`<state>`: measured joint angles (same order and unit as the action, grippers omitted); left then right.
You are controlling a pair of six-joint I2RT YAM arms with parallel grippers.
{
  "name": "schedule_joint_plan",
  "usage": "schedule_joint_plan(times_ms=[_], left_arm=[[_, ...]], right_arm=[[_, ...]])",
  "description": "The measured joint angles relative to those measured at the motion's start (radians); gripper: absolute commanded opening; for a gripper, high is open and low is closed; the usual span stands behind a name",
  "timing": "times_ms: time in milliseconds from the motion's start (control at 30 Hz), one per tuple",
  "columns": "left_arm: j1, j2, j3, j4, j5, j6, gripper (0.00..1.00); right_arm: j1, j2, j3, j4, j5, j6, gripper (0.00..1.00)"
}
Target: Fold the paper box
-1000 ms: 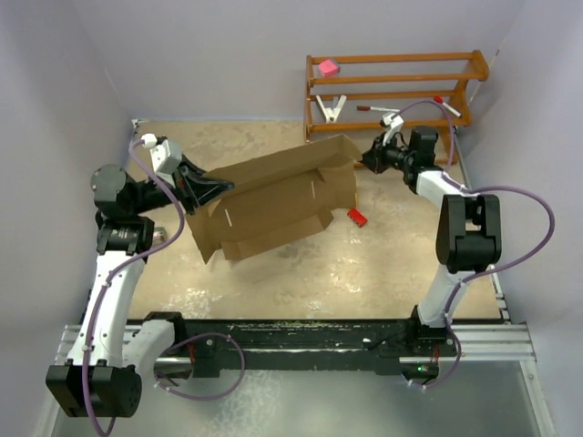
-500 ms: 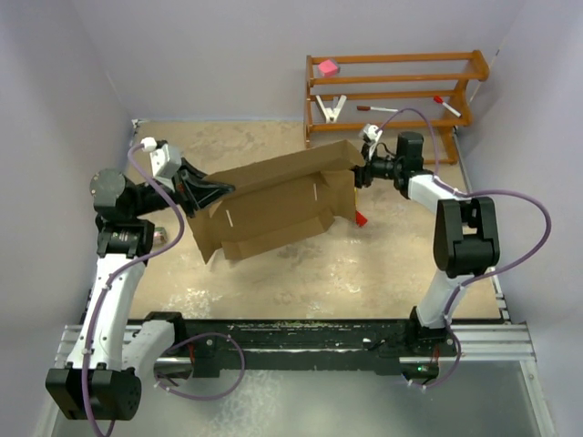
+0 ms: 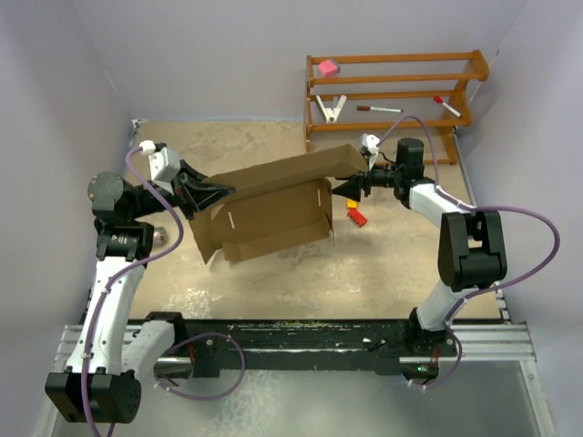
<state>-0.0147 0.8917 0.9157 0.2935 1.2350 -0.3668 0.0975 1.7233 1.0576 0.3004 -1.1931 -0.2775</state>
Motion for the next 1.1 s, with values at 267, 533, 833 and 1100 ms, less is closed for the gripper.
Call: schedule_joint_plan(times_ms=[267,533,833,1100], left_arm=[[-0.004,-0.013,-0.025,0.009,0.011,0.001,0.04],[-0.01,-0.017,-0.029,0.017,0.023,0.001,0.04],[-0.022,-0.032,-0.032,0.034,0.06,-0.008,0.04],[-0.028,-0.072,-0.048,0.004,0.078,-0.007,0.04]], right_arm=[[0.002,-0.024,-0.089,0.056,-0.008,0.005,0.6],[0.024,-0.045,-0.192,0.146,-0.01,0.041,0.66],[0.062,-0.066,-0.339,0.507,0.04,0.225,0.66],[0.064,-0.059,-0.491,0.881,0.14,0.424,0.64]])
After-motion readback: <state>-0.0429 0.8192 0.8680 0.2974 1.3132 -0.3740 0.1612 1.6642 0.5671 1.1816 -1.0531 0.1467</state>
